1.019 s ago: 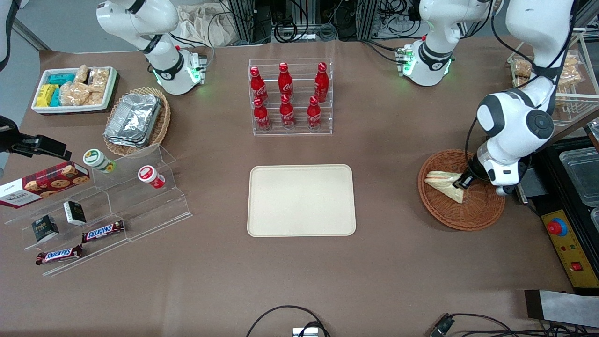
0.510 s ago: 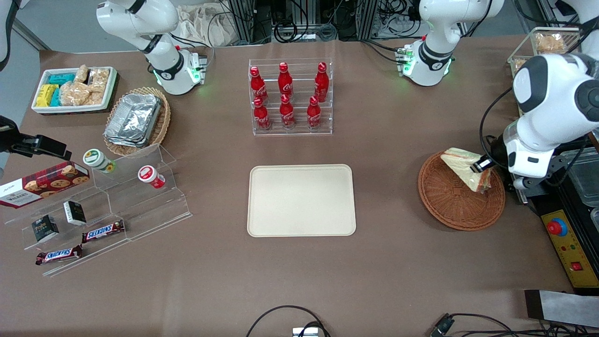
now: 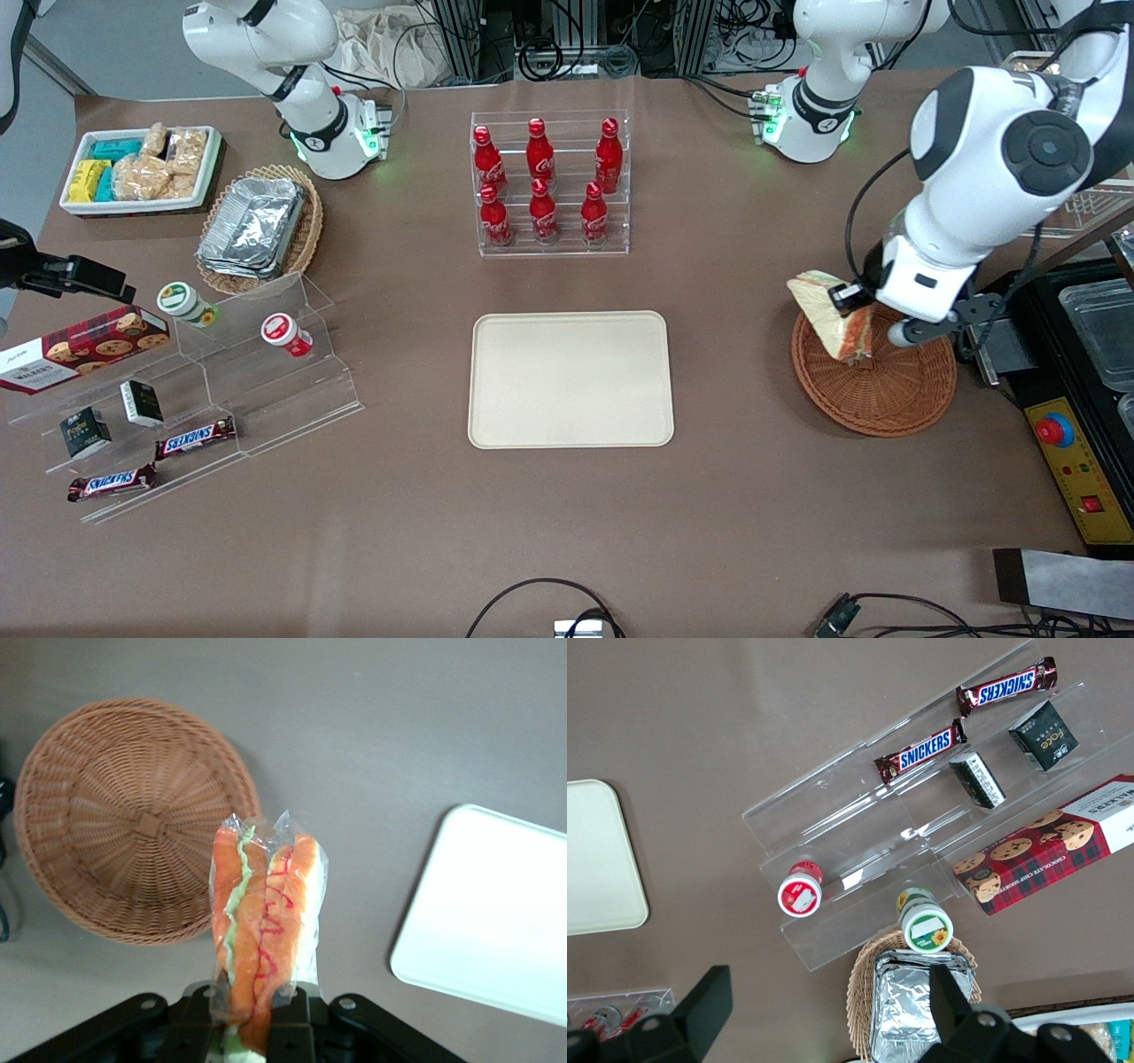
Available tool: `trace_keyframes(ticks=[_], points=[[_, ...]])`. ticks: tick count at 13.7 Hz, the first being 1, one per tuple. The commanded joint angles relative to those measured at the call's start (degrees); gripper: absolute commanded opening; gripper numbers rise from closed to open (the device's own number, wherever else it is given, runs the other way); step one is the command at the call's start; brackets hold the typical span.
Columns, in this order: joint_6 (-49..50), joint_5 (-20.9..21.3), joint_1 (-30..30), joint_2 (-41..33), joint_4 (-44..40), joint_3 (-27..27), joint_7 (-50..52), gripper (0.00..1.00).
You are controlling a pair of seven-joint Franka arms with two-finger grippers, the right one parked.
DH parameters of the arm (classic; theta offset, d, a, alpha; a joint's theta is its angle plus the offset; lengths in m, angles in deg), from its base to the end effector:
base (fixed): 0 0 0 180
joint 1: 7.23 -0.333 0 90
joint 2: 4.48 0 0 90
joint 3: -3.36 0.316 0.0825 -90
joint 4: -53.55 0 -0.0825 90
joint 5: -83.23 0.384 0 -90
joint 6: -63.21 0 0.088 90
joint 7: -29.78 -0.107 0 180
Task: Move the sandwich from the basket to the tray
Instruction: 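Lift the sandwich out of the basket with the left gripper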
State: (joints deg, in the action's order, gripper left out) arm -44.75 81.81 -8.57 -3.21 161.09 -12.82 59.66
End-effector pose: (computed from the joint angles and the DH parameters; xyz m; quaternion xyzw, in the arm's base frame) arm 0.5468 -0.1457 0.4936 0.9907 0.1347 -0.0121 0.0111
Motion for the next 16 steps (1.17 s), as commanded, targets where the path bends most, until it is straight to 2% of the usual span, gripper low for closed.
trace_keyframes(ticks=[1,12,16], points=[[1.96,0.71,-0.32,1.54,-3.30,-2.88,-2.89,0.06],[-3.57,1.15,-0.15,9.45,-5.76,-14.58,-3.68,0.10],[-7.95,5.63,-0.15,13.75,-5.85,-18.36,-1.85,0.12]])
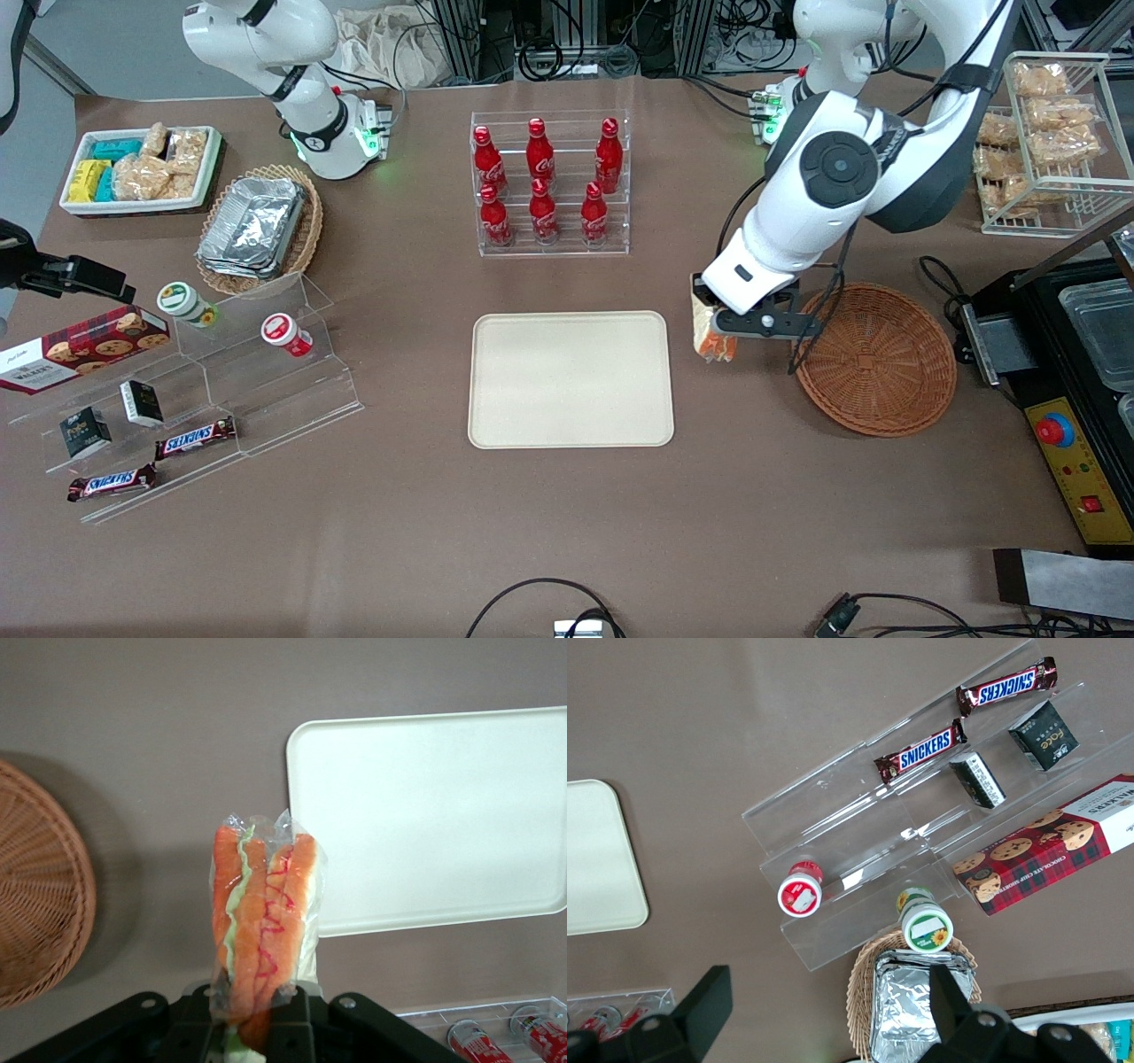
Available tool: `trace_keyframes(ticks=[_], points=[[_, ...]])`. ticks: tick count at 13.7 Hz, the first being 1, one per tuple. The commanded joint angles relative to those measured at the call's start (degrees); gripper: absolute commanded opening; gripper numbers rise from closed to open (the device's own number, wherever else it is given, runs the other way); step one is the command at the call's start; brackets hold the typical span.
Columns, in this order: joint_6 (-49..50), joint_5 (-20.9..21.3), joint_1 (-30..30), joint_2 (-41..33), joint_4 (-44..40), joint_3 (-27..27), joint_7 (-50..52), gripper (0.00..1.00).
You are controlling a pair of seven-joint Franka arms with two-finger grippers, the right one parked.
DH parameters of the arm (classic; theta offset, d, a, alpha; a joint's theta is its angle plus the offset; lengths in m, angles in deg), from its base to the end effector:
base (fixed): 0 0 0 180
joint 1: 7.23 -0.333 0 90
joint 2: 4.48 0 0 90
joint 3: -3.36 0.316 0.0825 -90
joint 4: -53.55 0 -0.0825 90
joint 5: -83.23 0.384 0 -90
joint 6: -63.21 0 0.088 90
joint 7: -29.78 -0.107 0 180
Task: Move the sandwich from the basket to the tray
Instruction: 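Carry the held sandwich over the cream tray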
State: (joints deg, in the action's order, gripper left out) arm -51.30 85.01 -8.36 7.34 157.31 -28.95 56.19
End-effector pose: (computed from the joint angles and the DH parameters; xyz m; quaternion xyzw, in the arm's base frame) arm 0.5323 -0.2988 0.4437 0.9982 -0.0428 -0.0136 0.0389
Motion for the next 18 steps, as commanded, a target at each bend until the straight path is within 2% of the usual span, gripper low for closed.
trace_keyframes(ticks=[1,7,8,12,15,18], points=[[-1.94,4.18,-0.36,4.60,-2.07,-3.28,2.50,0.14],[-2.82,13.40,-0.27,13.39,-5.67,-7.59,10.32,0.14],[-4.13,14.99,1.30,14.45,-5.85,-7.86,12.07,0.13],[-5.73,19.03,4.65,19.46,-7.95,-7.51,16.21,0.13],[-5.81,23.52,5.61,23.06,-8.83,-7.51,18.68,0.13],[-6.25,25.98,6.58,25.88,-9.28,-7.42,20.17,0.13]])
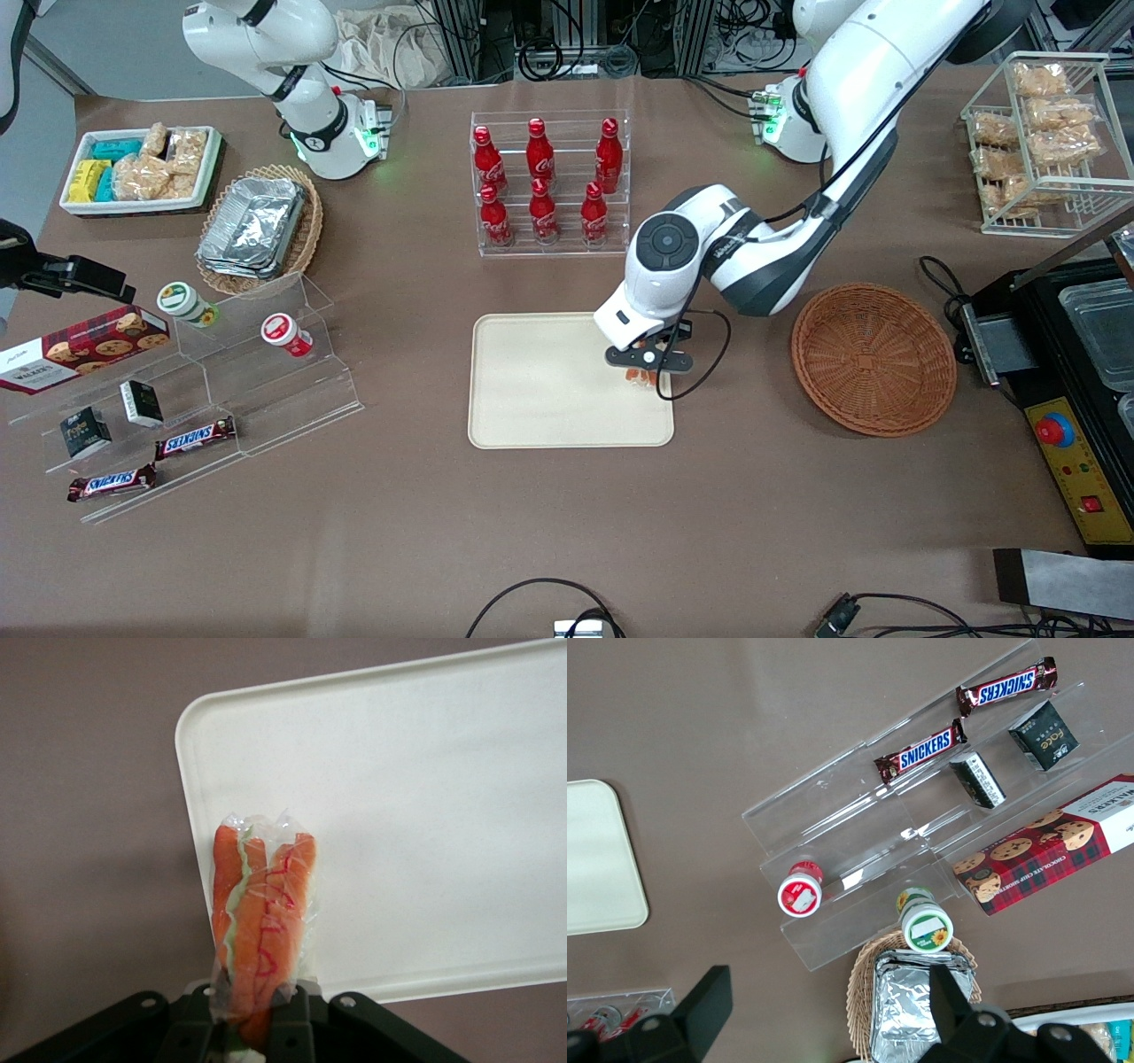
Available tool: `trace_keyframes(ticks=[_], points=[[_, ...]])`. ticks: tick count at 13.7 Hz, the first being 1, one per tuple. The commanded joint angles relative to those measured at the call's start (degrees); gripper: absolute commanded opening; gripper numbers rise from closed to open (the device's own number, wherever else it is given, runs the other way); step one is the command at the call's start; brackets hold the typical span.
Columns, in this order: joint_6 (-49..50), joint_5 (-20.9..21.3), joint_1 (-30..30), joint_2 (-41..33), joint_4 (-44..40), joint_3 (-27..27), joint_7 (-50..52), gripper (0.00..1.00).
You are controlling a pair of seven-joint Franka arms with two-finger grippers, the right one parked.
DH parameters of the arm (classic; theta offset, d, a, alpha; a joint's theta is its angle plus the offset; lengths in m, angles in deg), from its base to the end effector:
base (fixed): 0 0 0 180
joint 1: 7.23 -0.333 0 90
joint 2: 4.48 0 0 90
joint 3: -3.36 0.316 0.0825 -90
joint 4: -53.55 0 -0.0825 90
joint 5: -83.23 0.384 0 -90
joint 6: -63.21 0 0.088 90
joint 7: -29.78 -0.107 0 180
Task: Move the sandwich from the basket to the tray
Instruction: 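Carry the held sandwich over the cream tray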
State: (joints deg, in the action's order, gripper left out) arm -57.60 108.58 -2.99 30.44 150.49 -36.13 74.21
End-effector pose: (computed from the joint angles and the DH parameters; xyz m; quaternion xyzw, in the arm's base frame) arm 0.5285 -0.4050 0.3024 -0.9973 0.0712 0.0111 0.0101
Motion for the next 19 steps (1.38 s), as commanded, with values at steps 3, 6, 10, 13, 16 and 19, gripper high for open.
trace_keyframes(ticks=[3,6,10,13,16,19], points=[[-0.74,2.77,1.57,5.59,-3.68,-0.06,2.16,0.14],[-0.74,5.23,2.62,7.70,-4.38,0.03,3.91,0.15],[-0.74,6.81,2.71,9.37,-5.09,0.38,4.09,0.15],[-0.74,7.08,2.80,9.90,-5.09,0.38,4.09,0.22],[-0.74,7.16,2.80,10.52,-5.26,0.47,4.09,0.38],[-0.65,8.22,2.80,10.52,-5.35,0.47,4.53,0.69]])
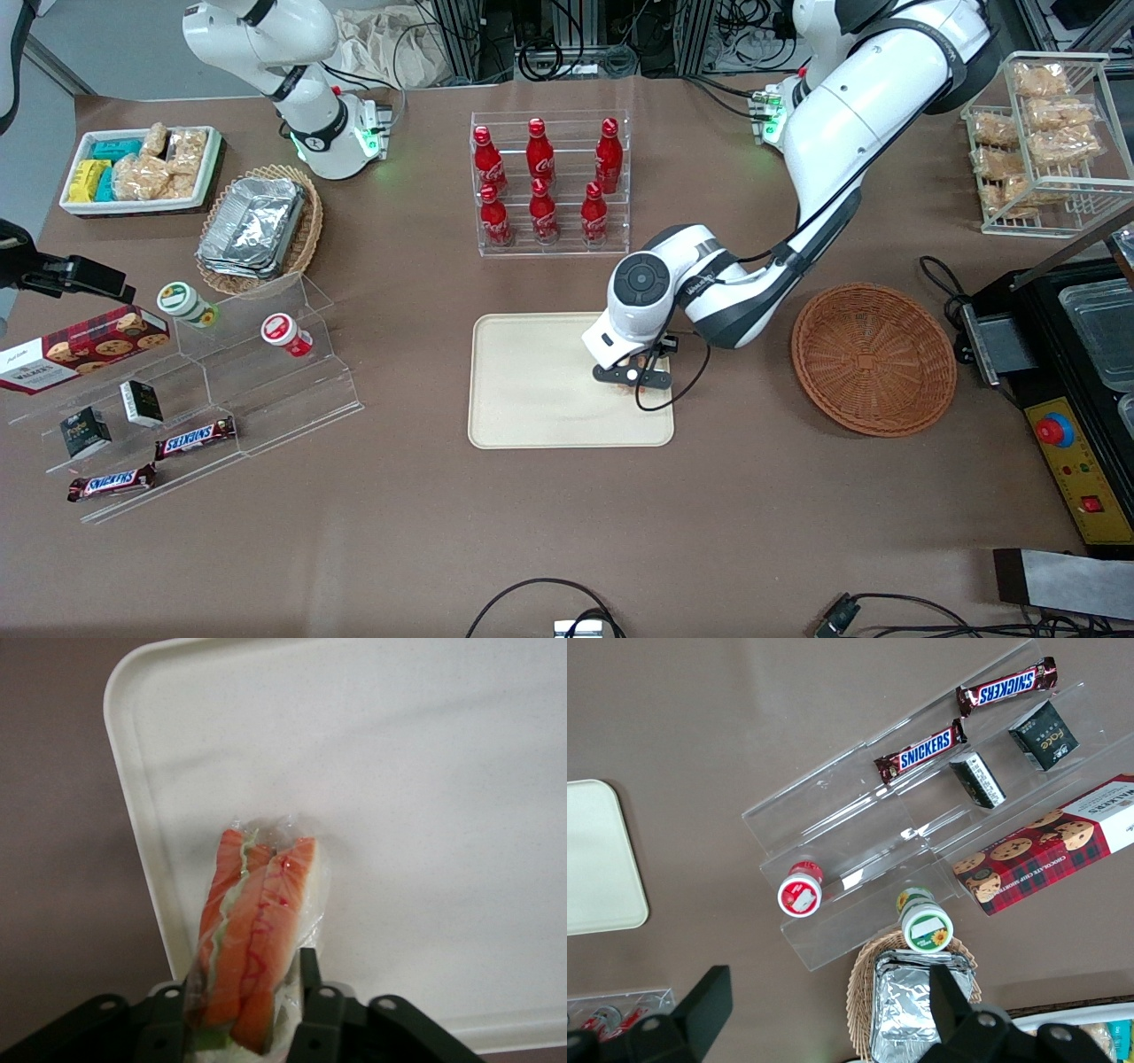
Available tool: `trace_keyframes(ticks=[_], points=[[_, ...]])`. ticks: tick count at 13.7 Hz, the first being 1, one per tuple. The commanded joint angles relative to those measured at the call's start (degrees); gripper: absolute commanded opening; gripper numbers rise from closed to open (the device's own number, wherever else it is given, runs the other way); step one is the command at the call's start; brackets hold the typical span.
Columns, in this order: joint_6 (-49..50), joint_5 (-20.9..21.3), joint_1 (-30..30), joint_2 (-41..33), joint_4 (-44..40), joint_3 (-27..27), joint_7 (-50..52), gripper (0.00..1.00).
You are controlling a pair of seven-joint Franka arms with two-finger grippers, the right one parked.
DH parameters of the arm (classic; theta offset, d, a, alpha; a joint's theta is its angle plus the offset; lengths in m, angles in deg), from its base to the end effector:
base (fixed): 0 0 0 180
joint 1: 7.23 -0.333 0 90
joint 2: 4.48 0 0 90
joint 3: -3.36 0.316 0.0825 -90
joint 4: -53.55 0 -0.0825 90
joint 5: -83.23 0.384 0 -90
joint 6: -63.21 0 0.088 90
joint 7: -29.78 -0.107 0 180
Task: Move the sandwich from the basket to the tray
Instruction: 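Carry the held sandwich over the cream tray, then lower the sandwich onto the tray and open the left gripper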
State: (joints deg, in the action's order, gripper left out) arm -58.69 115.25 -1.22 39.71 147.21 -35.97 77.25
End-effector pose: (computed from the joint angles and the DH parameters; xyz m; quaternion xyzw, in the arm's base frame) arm 0.5308 -0.4197 0.2345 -0.9962 0.0800 0.0258 0.0222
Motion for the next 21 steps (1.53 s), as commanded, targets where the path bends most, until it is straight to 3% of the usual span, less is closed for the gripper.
trace_keyframes(ticks=[1,6,10,14,21], points=[[0.61,1.64,1.03,1.08,-2.07,0.31,2.01,0.75],[2.54,1.56,0.24,-0.85,-2.60,0.22,3.59,0.83],[8.86,0.59,-0.29,-2.00,-8.56,0.13,4.92,0.96],[13.70,0.50,-0.72,-3.75,-13.40,0.13,5.54,0.97],[15.11,-2.05,-9.50,-10.08,-13.76,-0.13,4.92,1.00]])
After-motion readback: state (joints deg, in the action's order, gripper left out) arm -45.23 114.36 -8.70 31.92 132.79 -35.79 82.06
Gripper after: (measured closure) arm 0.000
